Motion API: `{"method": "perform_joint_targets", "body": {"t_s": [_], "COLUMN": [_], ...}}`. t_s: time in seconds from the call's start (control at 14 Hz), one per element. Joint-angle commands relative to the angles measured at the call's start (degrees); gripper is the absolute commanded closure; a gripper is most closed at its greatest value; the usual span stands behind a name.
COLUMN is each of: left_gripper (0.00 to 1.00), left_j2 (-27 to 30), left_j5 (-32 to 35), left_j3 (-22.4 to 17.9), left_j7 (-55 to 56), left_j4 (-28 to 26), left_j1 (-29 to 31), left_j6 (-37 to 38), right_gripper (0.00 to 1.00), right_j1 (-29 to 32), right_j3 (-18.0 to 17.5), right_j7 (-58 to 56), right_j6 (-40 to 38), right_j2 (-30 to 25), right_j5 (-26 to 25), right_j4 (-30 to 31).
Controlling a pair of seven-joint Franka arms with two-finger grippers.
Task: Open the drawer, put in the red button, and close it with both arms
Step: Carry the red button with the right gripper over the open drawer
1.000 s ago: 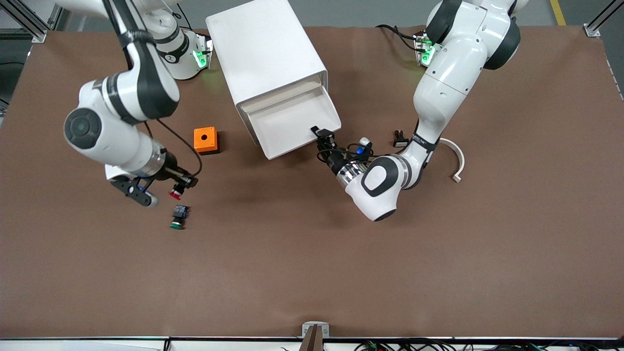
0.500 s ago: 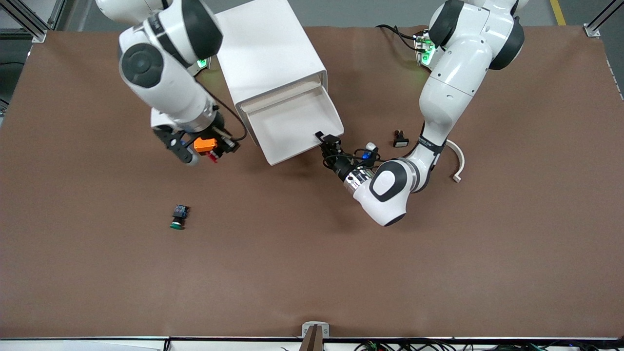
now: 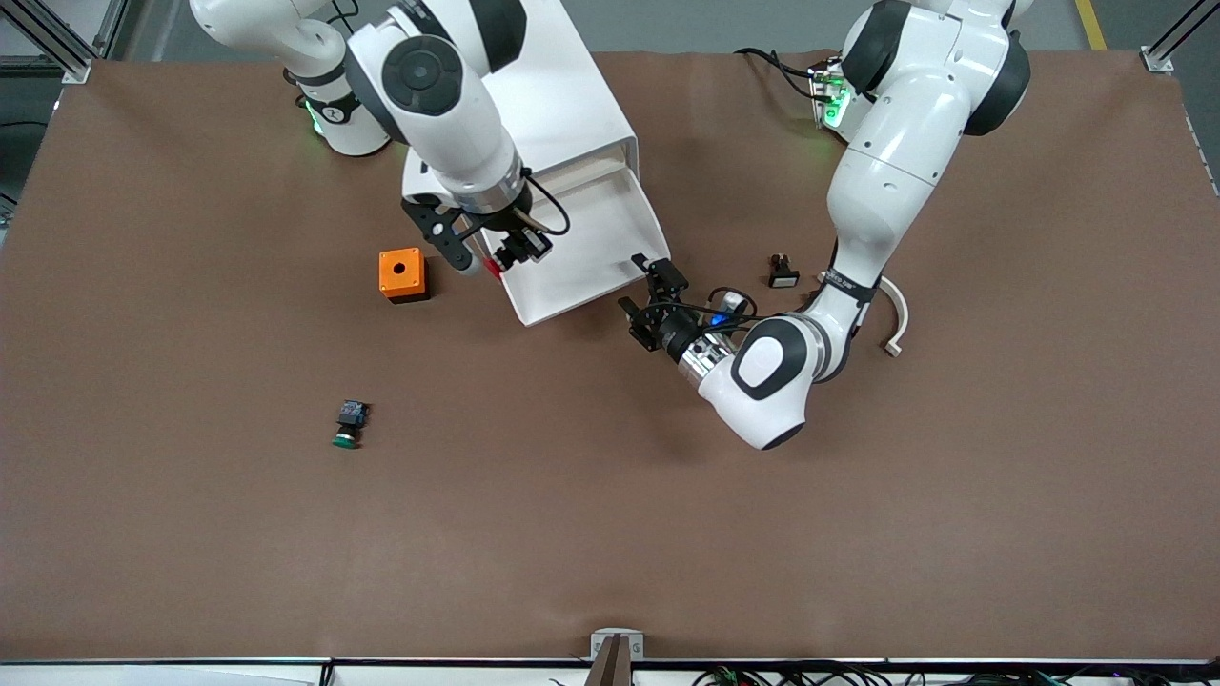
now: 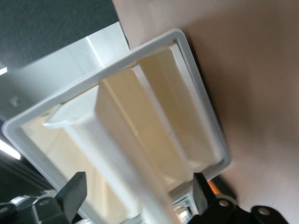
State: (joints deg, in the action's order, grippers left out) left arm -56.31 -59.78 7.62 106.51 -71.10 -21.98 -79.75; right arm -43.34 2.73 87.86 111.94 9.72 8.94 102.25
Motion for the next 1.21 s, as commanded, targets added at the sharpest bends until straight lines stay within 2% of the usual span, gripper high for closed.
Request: {"method": "perform_joint_targets", "body": {"t_s": [0.0, 0.21, 0.5, 0.79, 1.14], "left_gripper": [0.0, 0.0, 0.0, 0.0, 0.0], "left_j2": [1.9, 3.04, 7.87, 14.2, 16.32], "left_j5": [-0.94, -0.6, 3.96, 18.18, 36.29], "left_j3": [2.83, 2.4, -0.85, -0.95, -0.85], "left_j7": [-7.96, -13.66, -34.66, -47.6, -51.93], "left_j4": [2.27, 4.83, 4.83, 4.3, 3.95], "left_j1": [3.25, 3.69, 3.7, 2.9, -1.05], "left_j6": [1.53, 1.79, 1.1, -6.27, -17.61], "right_gripper": [1.0, 1.0, 1.0, 1.0, 0.98], "right_j1": [-3.32, -6.22, -8.68, -10.27, -11.5], "right_j3": [0.7, 0.78, 0.78, 0.78, 0.78], "right_j7": [4.59, 9.6, 13.12, 15.67, 18.14], "right_j6": [3.1, 8.02, 11.98, 13.13, 13.4], "right_j2": [0.48, 1.79, 4.6, 5.93, 7.51], "right_j5": [0.55, 0.11, 0.02, -0.07, -0.07], "right_j4": [2.07, 4.53, 5.24, 5.24, 5.15]}}
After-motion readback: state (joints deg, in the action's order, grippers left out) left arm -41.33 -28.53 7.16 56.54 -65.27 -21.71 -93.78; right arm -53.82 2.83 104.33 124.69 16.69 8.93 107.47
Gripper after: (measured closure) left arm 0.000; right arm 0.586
